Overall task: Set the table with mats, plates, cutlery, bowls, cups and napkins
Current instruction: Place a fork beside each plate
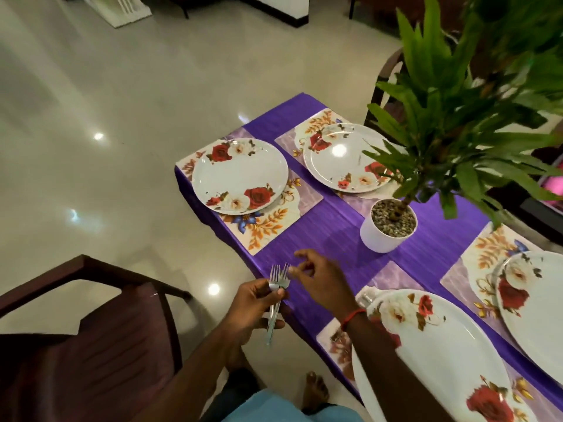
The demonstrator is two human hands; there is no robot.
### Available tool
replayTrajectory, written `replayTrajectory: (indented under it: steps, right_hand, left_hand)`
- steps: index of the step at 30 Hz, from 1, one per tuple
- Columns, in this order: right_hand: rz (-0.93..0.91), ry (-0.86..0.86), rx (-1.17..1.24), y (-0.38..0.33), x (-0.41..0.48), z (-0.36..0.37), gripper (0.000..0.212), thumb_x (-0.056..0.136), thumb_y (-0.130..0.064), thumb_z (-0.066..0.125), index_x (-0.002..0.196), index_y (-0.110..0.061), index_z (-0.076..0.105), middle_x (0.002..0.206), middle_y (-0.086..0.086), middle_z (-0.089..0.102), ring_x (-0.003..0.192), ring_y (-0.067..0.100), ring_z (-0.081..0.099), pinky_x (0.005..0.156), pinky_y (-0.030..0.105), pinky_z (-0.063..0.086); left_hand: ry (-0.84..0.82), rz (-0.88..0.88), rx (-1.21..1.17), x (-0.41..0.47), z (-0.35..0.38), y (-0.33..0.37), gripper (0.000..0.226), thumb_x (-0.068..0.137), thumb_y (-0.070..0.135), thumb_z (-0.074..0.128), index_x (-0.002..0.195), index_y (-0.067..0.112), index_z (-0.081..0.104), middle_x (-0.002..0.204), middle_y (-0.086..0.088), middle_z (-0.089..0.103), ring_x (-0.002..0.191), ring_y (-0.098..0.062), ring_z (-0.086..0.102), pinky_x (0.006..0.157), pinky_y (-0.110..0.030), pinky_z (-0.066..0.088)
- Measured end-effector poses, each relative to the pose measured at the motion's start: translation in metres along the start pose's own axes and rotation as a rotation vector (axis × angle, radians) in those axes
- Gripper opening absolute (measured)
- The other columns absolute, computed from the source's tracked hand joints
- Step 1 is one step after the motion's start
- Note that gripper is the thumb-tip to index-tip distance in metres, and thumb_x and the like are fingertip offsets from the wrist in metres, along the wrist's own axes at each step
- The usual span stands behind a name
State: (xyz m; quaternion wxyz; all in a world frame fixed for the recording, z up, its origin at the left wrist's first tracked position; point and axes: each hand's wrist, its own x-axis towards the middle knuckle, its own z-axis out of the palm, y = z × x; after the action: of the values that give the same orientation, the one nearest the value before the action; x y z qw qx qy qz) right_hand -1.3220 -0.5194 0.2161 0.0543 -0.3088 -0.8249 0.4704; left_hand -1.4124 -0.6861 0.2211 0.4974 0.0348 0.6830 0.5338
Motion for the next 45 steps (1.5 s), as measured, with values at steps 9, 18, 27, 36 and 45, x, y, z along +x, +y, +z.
replayTrajectory:
  steps: [9,18,27,36,45]
  right_hand:
    - [0.054,0.031,0.174,-0.092,0.054,0.081,0.033,0.091,-0.023,0.074,0.124,-0.022,0.068,0.099,-0.01,0.072,0.08,-0.008,0.066,0.067,0.011,0.054]
    - [0.163,0.054,0.378,-0.147,0.117,0.127,0.024,0.093,-0.014,0.072,0.116,-0.016,0.072,0.094,-0.001,0.077,0.075,0.009,0.072,0.07,0.027,0.06]
    - [0.239,0.053,0.519,-0.174,0.163,0.142,0.021,0.094,-0.01,0.07,0.113,-0.018,0.068,0.078,0.012,0.075,0.063,0.019,0.067,0.059,0.026,0.055]
    - [0.258,0.163,0.509,-0.183,0.272,0.146,0.021,0.094,-0.017,0.071,0.113,-0.023,0.071,0.086,0.001,0.077,0.068,0.016,0.072,0.064,0.027,0.058]
    - [0.302,0.358,0.571,-0.188,0.395,0.153,0.016,0.091,-0.013,0.074,0.1,-0.025,0.068,0.086,-0.008,0.074,0.059,0.008,0.068,0.052,0.02,0.053]
  left_hand:
    - [-0.034,0.136,0.079,0.02,-0.108,0.059,0.023,0.099,0.026,0.067,0.112,0.008,0.072,0.103,-0.015,0.076,0.091,-0.033,0.077,0.073,-0.05,0.064]
    - [0.043,0.202,0.099,0.052,-0.19,0.097,0.024,0.105,0.025,0.056,0.105,0.01,0.074,0.095,-0.012,0.076,0.085,-0.033,0.076,0.073,-0.052,0.064]
    - [0.09,0.137,-0.074,0.086,-0.244,0.118,0.022,0.105,0.021,0.056,0.111,0.005,0.071,0.099,-0.015,0.077,0.089,-0.038,0.076,0.073,-0.052,0.063]
    - [0.199,0.089,-0.097,0.16,-0.279,0.169,0.02,0.103,0.025,0.06,0.109,0.011,0.073,0.097,-0.013,0.077,0.089,-0.037,0.075,0.076,-0.046,0.064]
    - [0.269,0.04,-0.028,0.228,-0.318,0.228,0.019,0.104,0.022,0.058,0.106,0.011,0.074,0.094,-0.013,0.078,0.084,-0.033,0.074,0.075,-0.045,0.062]
